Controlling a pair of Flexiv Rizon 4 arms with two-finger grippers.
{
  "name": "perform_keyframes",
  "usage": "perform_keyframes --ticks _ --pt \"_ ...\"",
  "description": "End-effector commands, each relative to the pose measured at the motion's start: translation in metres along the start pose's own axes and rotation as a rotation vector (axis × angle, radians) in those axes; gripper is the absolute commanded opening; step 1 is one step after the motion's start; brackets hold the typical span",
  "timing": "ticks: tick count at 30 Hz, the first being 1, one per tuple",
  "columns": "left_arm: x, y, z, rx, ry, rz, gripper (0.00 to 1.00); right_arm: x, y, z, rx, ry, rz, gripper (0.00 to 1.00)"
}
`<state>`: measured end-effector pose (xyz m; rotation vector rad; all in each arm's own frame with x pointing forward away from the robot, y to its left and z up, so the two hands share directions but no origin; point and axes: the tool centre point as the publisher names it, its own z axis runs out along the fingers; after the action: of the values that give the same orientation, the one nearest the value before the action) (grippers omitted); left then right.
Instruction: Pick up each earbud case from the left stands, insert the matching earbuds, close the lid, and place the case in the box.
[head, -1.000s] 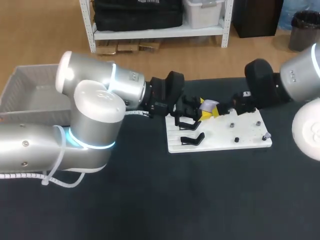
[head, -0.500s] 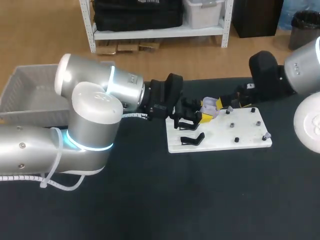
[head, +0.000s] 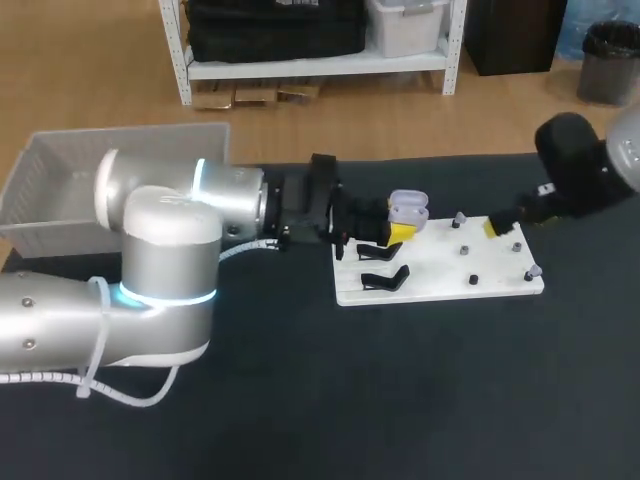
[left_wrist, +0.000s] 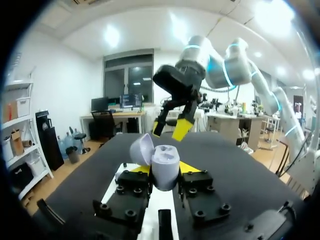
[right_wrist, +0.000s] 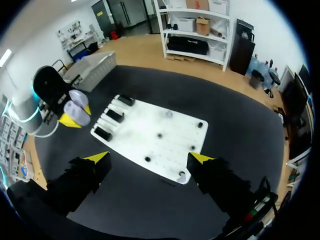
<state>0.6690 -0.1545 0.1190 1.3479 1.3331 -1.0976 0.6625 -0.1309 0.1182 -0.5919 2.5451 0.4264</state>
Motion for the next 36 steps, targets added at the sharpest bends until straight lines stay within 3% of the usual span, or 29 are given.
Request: perform_keyframes --ticks 1,12,28,36 --pt "-0.006 -0.011 -0.011 -0.044 -0.062 0.003 0.00 0.018 -0.009 -0.015 0.170 0.010 -0.007 1.00" --pt "-0.019 -0.013 -0.016 -0.062 -0.042 0.016 0.00 0.055 -0.036 -0.001 0.229 0.100 0.068 1.00" --pt "-0.021 -0.007 -0.019 -0.047 -0.014 -0.019 0.00 0.057 -0.035 0.008 0.205 0.096 0.103 1.00" --pt "-0.021 -0.007 -0.019 -0.047 -0.014 -0.019 0.00 0.060 -0.040 0.034 0.296 0.161 0.060 1.00"
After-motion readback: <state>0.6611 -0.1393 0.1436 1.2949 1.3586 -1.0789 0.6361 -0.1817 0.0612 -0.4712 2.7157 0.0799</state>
